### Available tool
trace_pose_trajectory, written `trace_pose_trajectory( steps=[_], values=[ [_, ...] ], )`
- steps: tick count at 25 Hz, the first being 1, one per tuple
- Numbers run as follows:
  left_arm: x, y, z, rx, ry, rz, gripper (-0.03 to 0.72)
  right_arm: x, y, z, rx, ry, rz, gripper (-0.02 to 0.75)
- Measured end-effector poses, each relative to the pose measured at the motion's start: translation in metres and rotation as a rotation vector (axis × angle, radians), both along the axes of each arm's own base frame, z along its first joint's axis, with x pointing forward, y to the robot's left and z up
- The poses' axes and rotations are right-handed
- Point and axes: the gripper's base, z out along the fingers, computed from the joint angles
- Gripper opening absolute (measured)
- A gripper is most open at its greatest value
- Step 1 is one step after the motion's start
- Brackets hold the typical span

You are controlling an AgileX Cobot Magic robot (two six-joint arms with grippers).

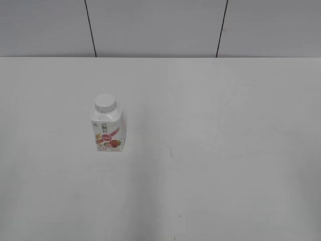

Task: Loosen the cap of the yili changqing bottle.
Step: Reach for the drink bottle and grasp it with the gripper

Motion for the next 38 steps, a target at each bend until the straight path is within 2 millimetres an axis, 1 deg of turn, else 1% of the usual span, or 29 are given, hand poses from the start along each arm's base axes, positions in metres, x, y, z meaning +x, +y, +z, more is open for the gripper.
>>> trace_pose_trajectory(
  steps=[34, 36, 38],
  values=[
    [0.0, 0.001, 0.0, 0.007, -0.002, 0.005, 0.436, 0.0, 0.0, 0.0, 0.0, 0.0, 0.0, 0.565],
    [0.0, 0.001, 0.004, 0.006, -0.025, 0.005, 0.436, 0.0, 0.0, 0.0, 0.0, 0.0, 0.0, 0.565],
    [-0.002, 0.001, 0.014, 0.004, -0.093, 0.005, 0.436, 0.0, 0.0, 0.0, 0.0, 0.0, 0.0, 0.565]
  ],
)
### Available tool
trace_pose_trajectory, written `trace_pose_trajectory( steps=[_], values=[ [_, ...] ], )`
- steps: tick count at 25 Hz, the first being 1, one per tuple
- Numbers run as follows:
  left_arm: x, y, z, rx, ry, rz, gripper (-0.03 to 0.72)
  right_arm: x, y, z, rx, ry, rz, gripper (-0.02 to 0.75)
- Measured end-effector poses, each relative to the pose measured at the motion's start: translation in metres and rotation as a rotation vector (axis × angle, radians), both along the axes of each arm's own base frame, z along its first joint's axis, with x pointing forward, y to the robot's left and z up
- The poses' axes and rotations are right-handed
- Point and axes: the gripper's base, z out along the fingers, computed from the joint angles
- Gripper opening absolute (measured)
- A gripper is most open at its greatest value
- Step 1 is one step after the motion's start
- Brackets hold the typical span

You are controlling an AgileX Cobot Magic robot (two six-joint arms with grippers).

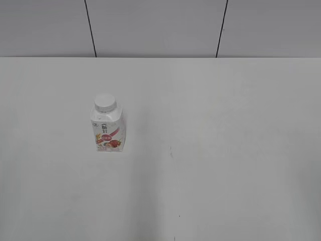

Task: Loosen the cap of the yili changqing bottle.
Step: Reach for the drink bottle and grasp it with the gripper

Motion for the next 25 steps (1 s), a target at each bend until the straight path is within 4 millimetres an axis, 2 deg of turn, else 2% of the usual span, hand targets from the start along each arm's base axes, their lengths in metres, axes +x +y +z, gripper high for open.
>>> trace_pose_trajectory(
  steps=[4, 11, 16, 25],
  values=[
    [0.003, 0.0, 0.019, -0.003, -0.101, 0.0, 0.436, 0.0, 0.0, 0.0, 0.0, 0.0, 0.0, 0.565],
    [0.034, -0.001, 0.035, -0.004, -0.15, 0.0, 0.436, 0.0, 0.0, 0.0, 0.0, 0.0, 0.0, 0.565],
    [0.054, -0.001, 0.041, 0.012, -0.151, -0.004, 0.436, 0.0, 0.0, 0.0, 0.0, 0.0, 0.0, 0.565],
    [0.078, -0.002, 0.054, 0.039, -0.216, -0.011, 0.436, 0.0, 0.0, 0.0, 0.0, 0.0, 0.0, 0.565]
  ],
)
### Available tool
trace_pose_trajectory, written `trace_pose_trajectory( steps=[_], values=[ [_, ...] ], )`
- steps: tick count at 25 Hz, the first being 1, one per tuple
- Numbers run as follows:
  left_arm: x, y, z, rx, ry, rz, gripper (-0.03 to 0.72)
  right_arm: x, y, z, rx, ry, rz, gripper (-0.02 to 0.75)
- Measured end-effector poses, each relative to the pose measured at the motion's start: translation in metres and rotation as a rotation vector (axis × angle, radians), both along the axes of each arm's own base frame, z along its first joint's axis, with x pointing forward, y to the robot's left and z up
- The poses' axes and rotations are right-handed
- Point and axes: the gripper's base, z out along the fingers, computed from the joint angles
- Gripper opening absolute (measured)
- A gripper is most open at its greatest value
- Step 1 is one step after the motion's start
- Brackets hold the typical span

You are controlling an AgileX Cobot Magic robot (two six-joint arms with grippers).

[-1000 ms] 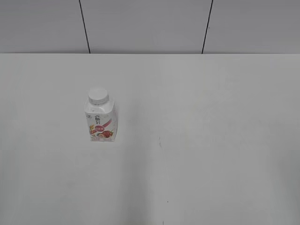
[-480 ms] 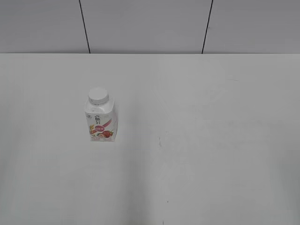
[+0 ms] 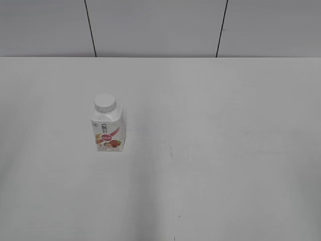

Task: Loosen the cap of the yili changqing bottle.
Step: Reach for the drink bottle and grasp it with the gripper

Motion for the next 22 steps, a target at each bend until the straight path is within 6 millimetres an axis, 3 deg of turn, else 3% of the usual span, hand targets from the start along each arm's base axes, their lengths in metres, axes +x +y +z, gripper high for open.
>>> trace_pose_trajectory(
  steps=[5, 9, 16, 22],
  values=[
    [0.025, -0.001, 0.021, 0.002, 0.038, 0.0, 0.436, 0.0, 0.0, 0.0, 0.0, 0.0, 0.0, 0.565],
    [0.053, 0.0, 0.026, 0.031, 0.083, 0.007, 0.436, 0.0, 0.0, 0.0, 0.0, 0.0, 0.0, 0.565],
    [0.102, -0.001, 0.01, 0.085, 0.112, 0.006, 0.436, 0.0, 0.0, 0.0, 0.0, 0.0, 0.0, 0.565],
    [0.129, -0.004, -0.034, 0.078, 0.035, -0.026, 0.436, 0.0, 0.0, 0.0, 0.0, 0.0, 0.0, 0.565]
  ],
)
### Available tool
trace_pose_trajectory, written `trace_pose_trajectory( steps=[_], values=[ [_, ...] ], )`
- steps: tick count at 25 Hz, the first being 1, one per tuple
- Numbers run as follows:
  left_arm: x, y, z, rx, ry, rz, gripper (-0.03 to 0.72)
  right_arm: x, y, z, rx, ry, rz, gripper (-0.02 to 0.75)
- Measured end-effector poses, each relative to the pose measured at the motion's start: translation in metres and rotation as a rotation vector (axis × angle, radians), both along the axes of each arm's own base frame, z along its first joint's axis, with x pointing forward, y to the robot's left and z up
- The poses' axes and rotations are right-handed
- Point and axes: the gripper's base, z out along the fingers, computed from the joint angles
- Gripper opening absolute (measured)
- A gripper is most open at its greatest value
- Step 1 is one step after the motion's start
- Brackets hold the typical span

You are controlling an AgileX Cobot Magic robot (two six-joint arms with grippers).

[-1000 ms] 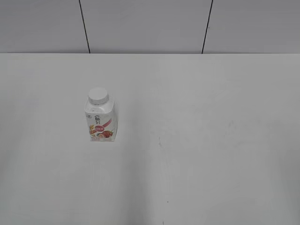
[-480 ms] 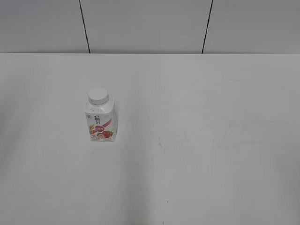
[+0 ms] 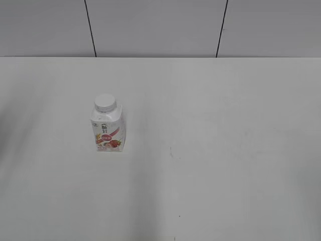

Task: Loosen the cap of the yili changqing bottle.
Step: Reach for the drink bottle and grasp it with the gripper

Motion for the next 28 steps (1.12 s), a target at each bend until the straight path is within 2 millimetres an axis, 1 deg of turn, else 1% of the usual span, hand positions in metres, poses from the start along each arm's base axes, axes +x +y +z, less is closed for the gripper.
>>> trace_pose_trajectory(
  steps=[3, 6, 8, 11, 13, 16, 19, 22, 25, 28],
  values=[
    [0.009, -0.006, -0.03, -0.058, -0.001, -0.053, 0.436, 0.0, 0.0, 0.0, 0.0, 0.0, 0.0, 0.565],
    [0.019, -0.015, -0.059, -0.058, 0.051, -0.149, 0.436, 0.0, 0.0, 0.0, 0.0, 0.0, 0.0, 0.565],
    [0.024, -0.022, -0.074, -0.025, 0.094, -0.247, 0.436, 0.0, 0.0, 0.0, 0.0, 0.0, 0.0, 0.565],
    [0.032, -0.03, -0.093, -0.04, 0.15, -0.408, 0.436, 0.0, 0.0, 0.0, 0.0, 0.0, 0.0, 0.565],
    [0.035, -0.03, -0.106, -0.094, 0.201, -0.486, 0.436, 0.0, 0.0, 0.0, 0.0, 0.0, 0.0, 0.565],
    [0.036, -0.023, -0.124, -0.119, 0.27, -0.567, 0.436, 0.0, 0.0, 0.0, 0.0, 0.0, 0.0, 0.565],
    [0.036, -0.014, -0.133, -0.092, 0.312, -0.625, 0.436, 0.0, 0.0, 0.0, 0.0, 0.0, 0.0, 0.565],
    [0.044, -0.007, -0.129, 0.023, 0.324, -0.719, 0.436, 0.0, 0.0, 0.0, 0.0, 0.0, 0.0, 0.565],
    [0.053, -0.002, -0.13, 0.121, 0.349, -0.808, 0.436, 0.0, 0.0, 0.0, 0.0, 0.0, 0.0, 0.565],
    [0.062, -0.001, -0.142, 0.114, 0.388, -0.87, 0.436, 0.0, 0.0, 0.0, 0.0, 0.0, 0.0, 0.565]
  ],
)
